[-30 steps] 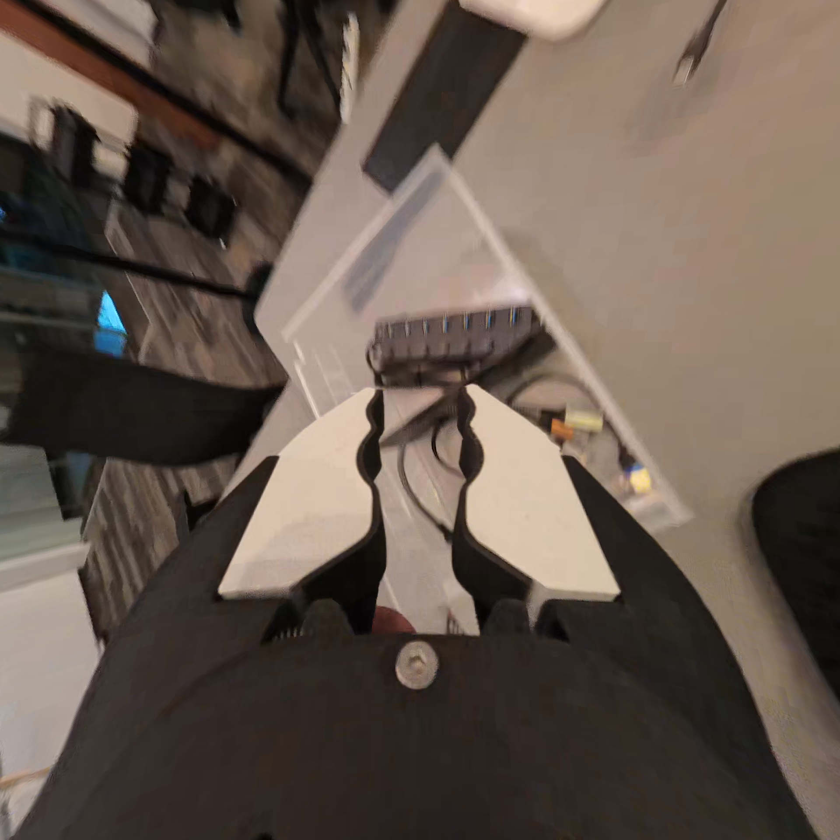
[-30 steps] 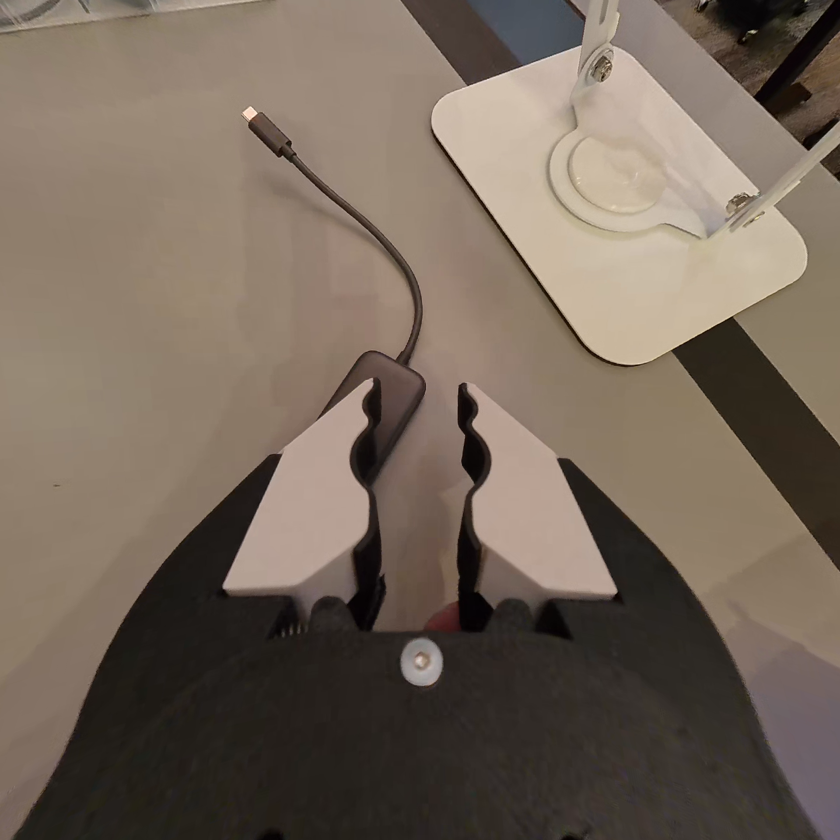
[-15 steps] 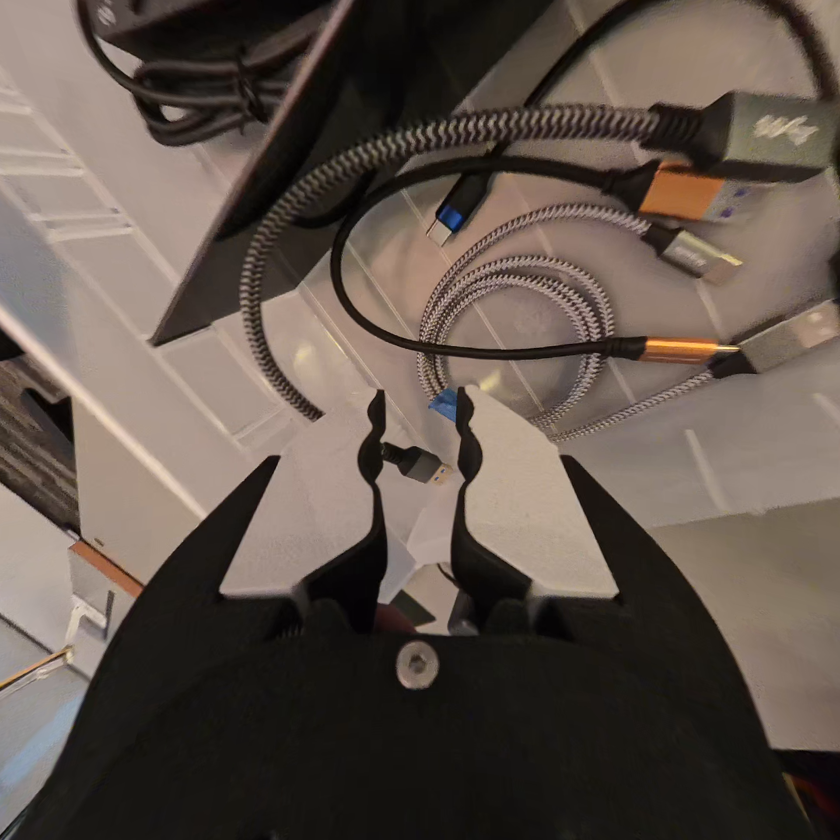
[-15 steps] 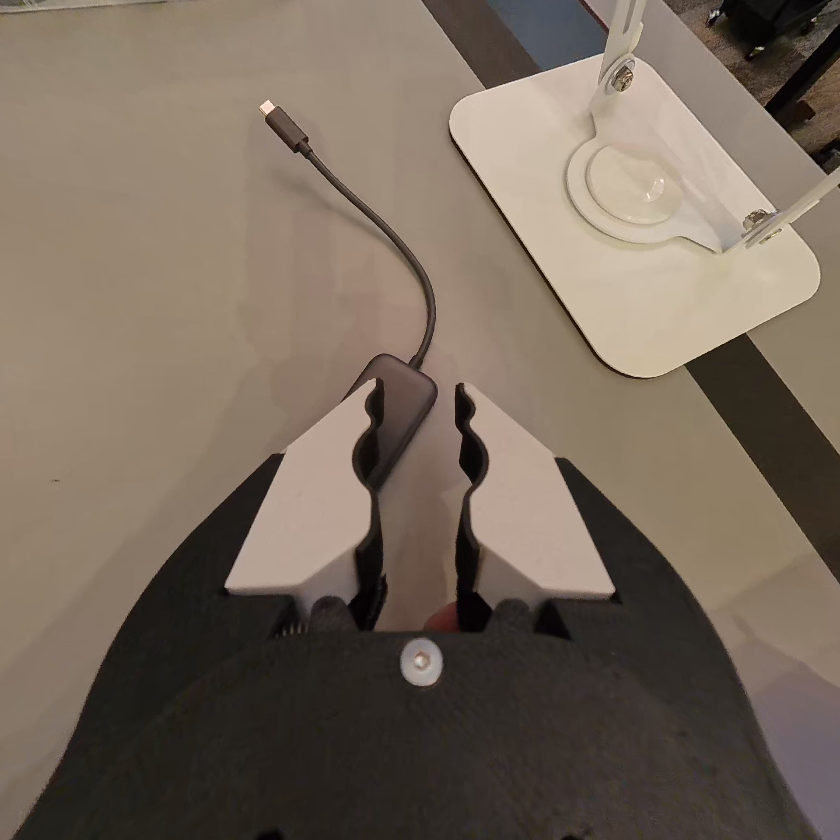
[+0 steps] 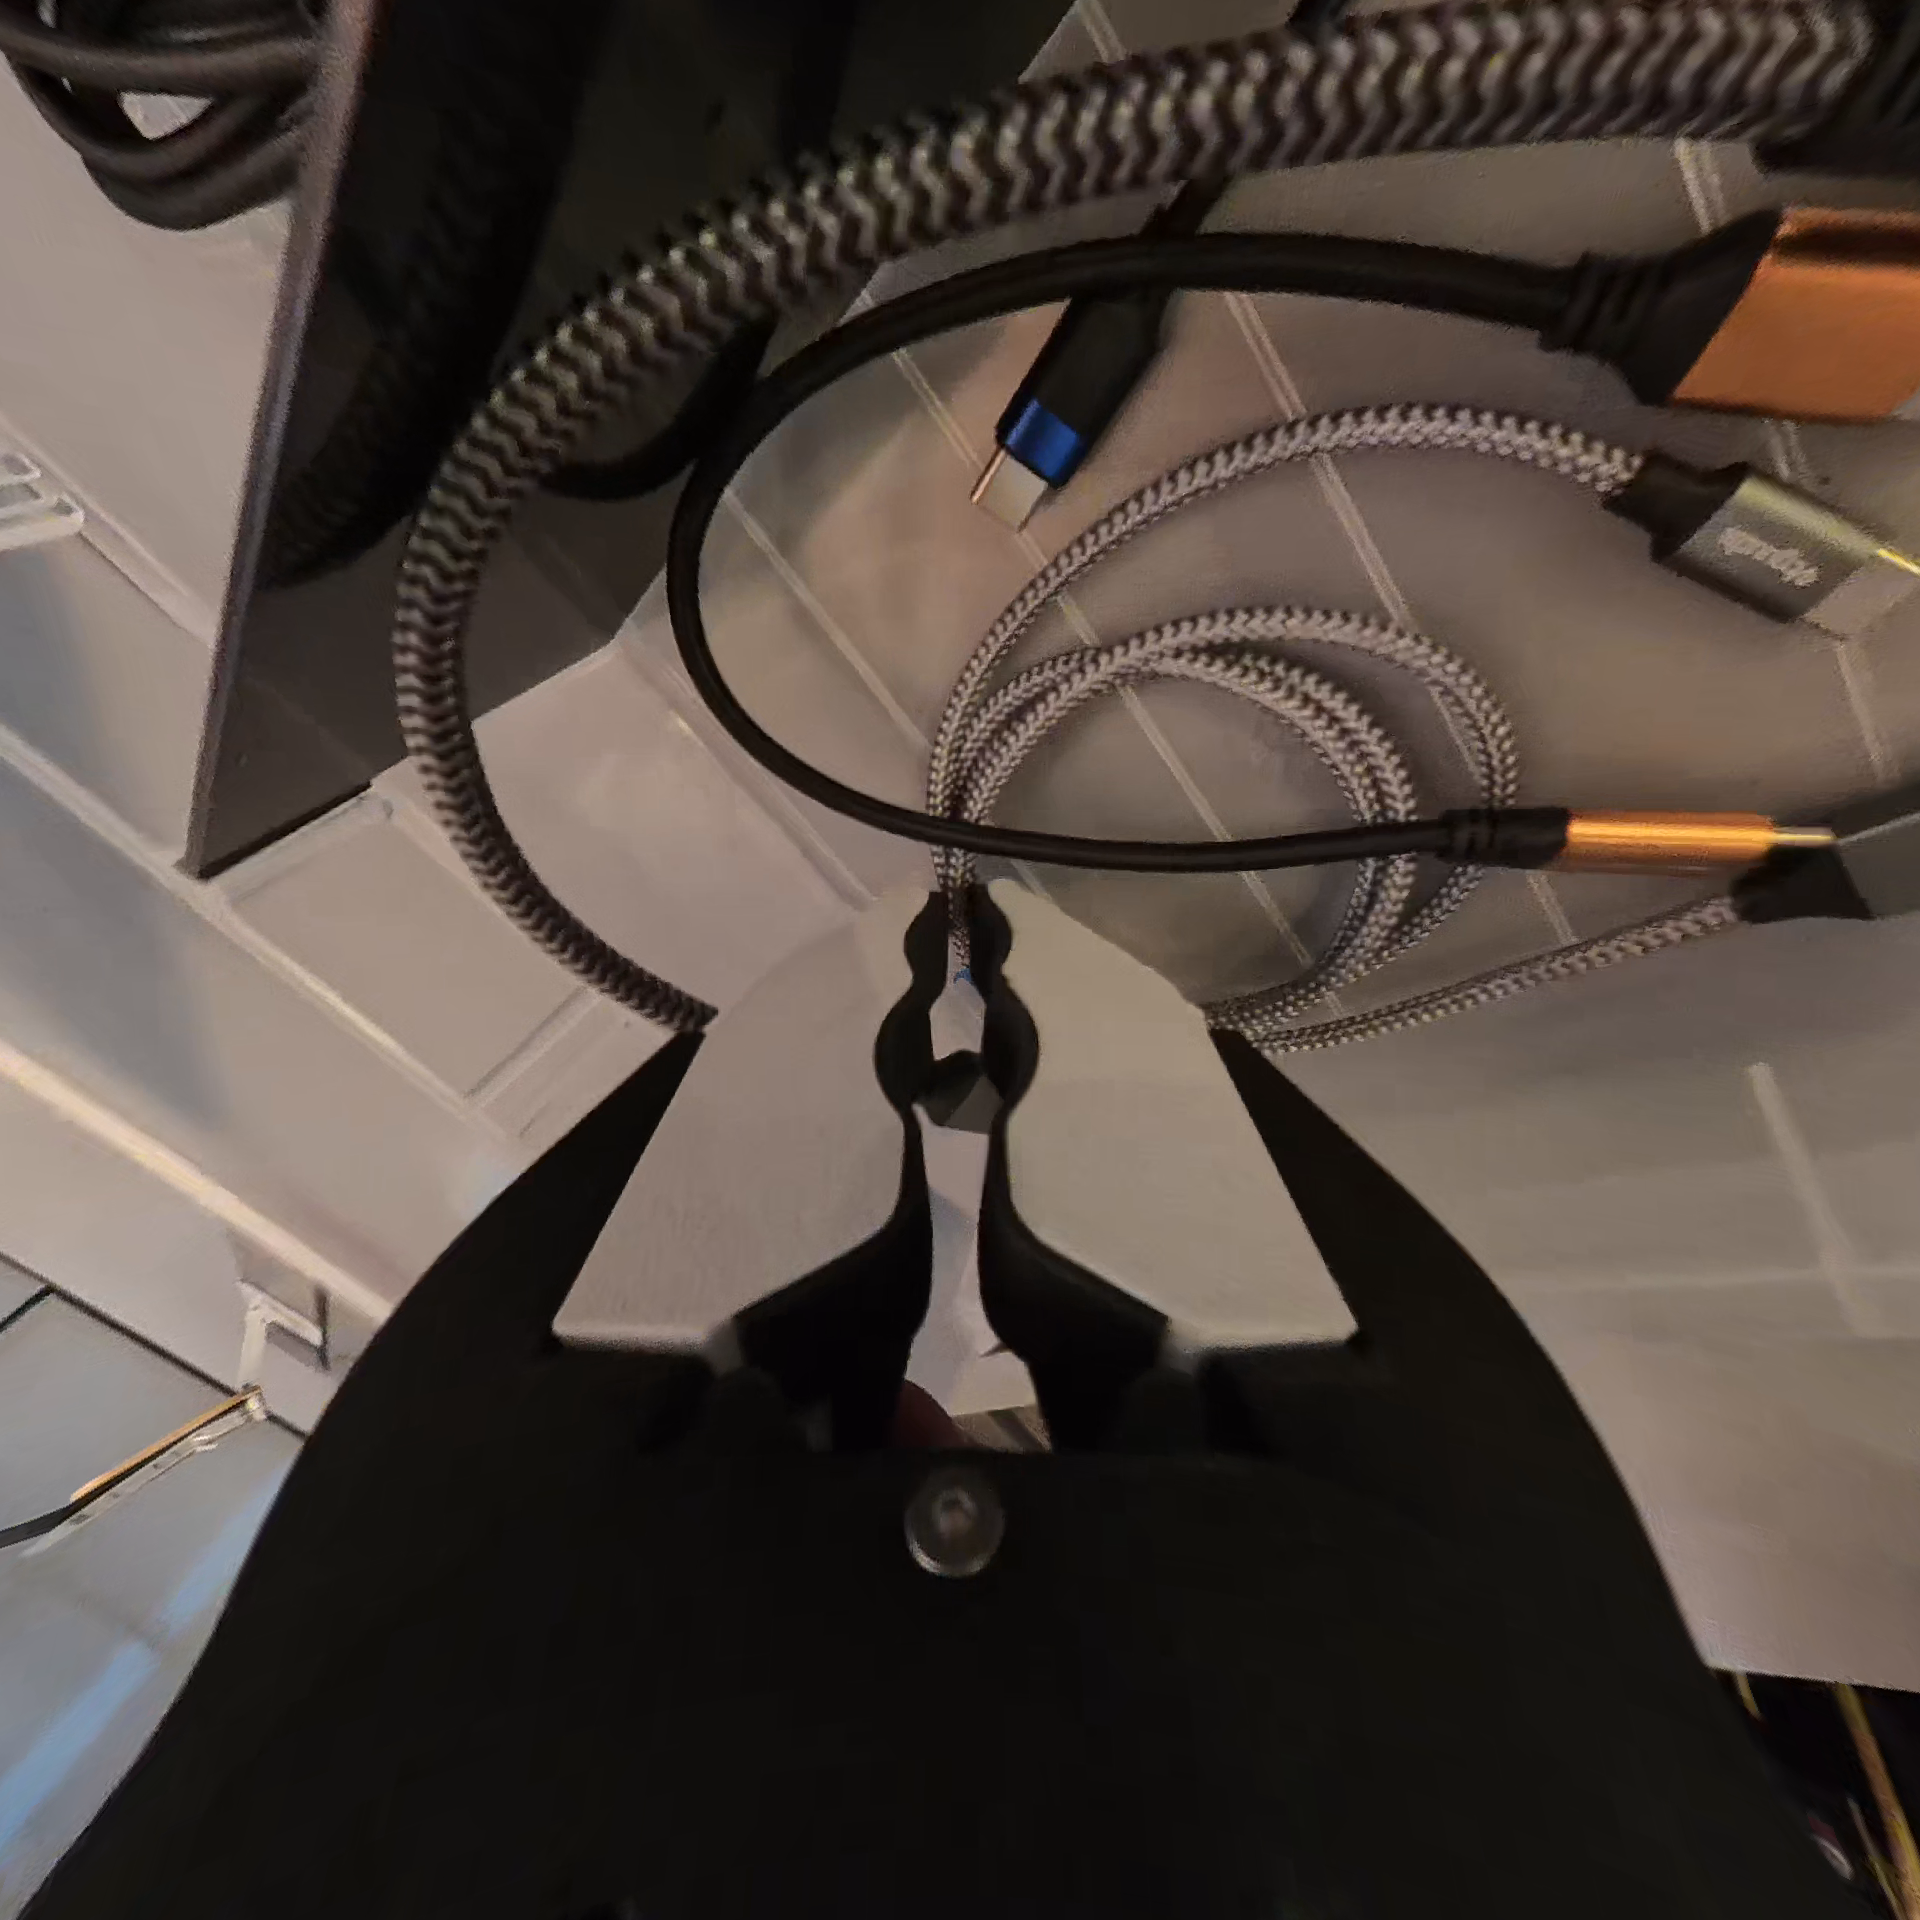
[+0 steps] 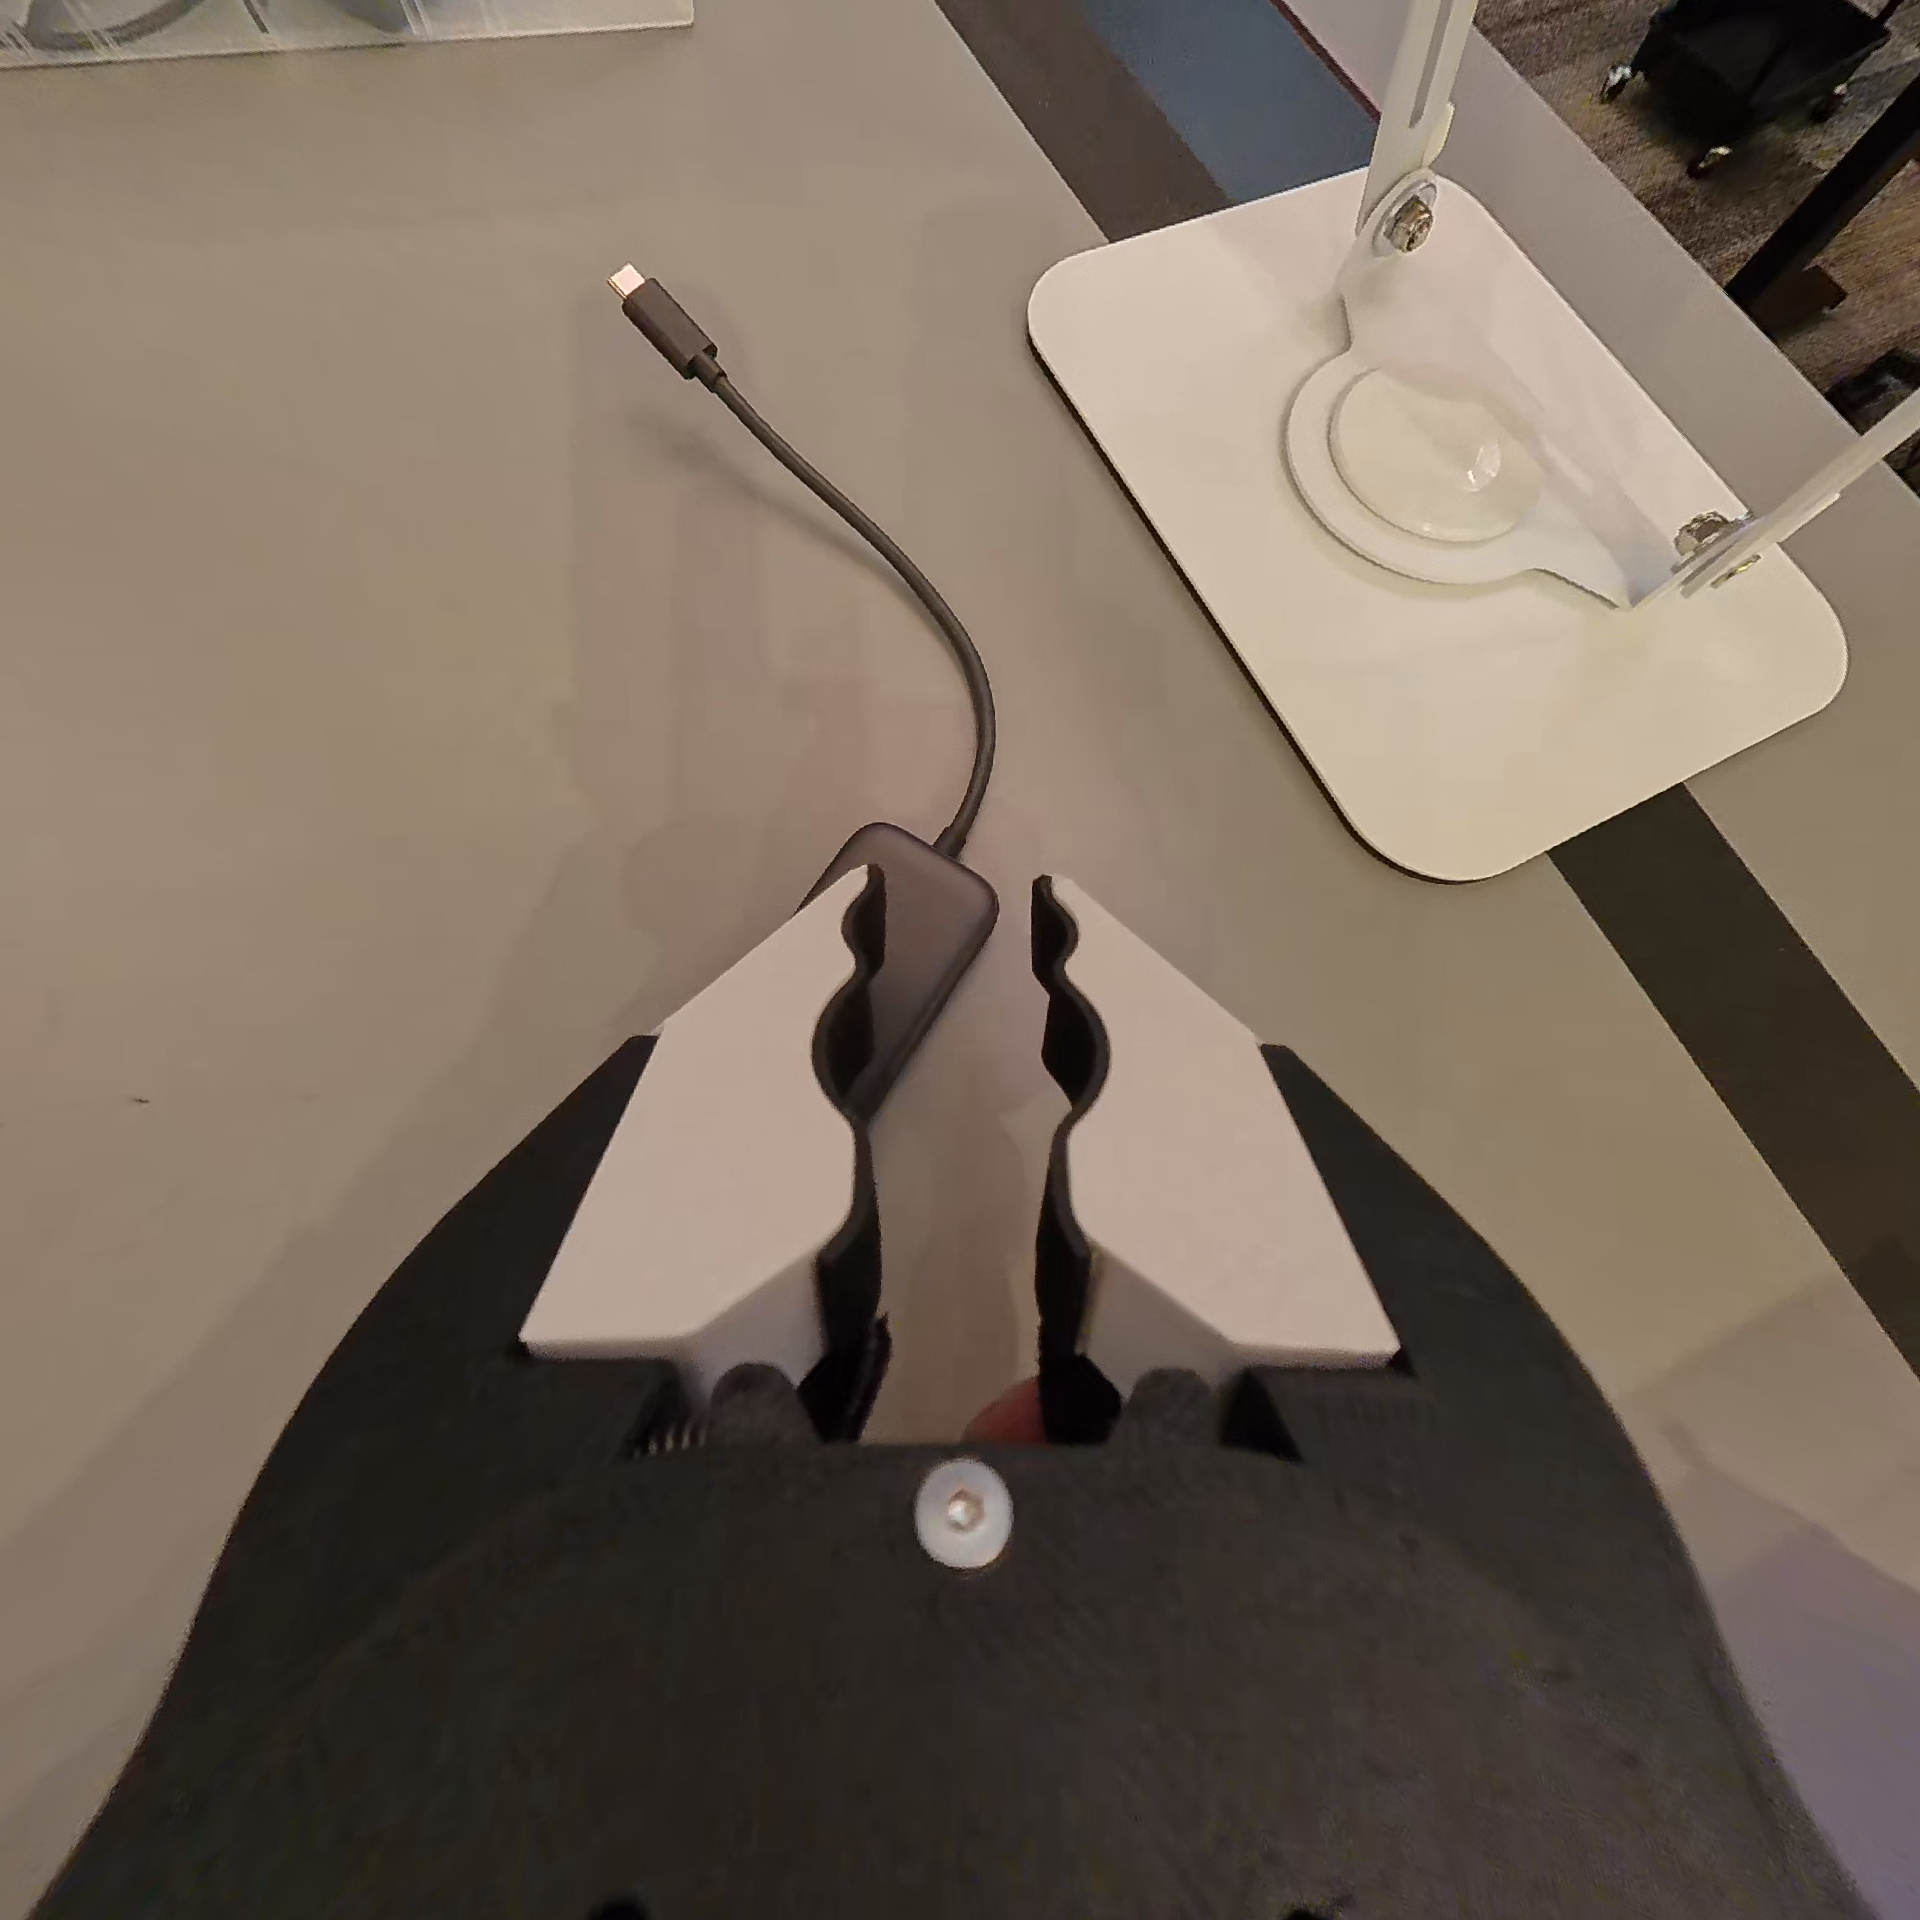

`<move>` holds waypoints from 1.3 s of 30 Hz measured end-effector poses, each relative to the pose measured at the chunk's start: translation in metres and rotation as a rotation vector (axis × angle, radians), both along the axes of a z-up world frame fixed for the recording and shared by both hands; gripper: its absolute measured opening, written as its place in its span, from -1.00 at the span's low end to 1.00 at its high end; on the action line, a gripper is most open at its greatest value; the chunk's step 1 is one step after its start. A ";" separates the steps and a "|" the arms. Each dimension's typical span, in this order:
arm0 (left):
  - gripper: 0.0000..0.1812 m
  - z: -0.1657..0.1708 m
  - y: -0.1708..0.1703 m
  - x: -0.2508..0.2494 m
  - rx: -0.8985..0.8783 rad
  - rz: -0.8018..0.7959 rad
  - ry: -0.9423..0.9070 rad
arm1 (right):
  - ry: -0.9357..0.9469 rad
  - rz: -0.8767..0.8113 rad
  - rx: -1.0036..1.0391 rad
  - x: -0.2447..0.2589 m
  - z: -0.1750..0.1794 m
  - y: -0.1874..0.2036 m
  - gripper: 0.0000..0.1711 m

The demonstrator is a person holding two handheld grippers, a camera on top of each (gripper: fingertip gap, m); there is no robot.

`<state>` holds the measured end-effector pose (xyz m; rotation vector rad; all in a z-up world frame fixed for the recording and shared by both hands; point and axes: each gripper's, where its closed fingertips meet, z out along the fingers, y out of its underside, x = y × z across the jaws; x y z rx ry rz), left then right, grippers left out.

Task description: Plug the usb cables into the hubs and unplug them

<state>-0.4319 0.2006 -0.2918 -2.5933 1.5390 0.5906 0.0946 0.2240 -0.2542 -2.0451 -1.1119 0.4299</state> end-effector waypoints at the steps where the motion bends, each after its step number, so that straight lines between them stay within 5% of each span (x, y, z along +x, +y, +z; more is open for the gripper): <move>1: -0.94 0.003 0.000 0.001 0.012 -0.006 -0.001 | 0.000 0.000 0.002 0.000 0.000 0.000 -0.70; 22: -0.96 0.132 0.009 -0.017 0.239 -0.129 0.557 | -0.020 -0.011 0.044 0.002 0.010 0.002 -0.72; 39: -0.96 0.217 0.021 0.001 0.938 0.052 0.104 | 0.036 -0.030 0.140 -0.001 0.040 0.005 -0.69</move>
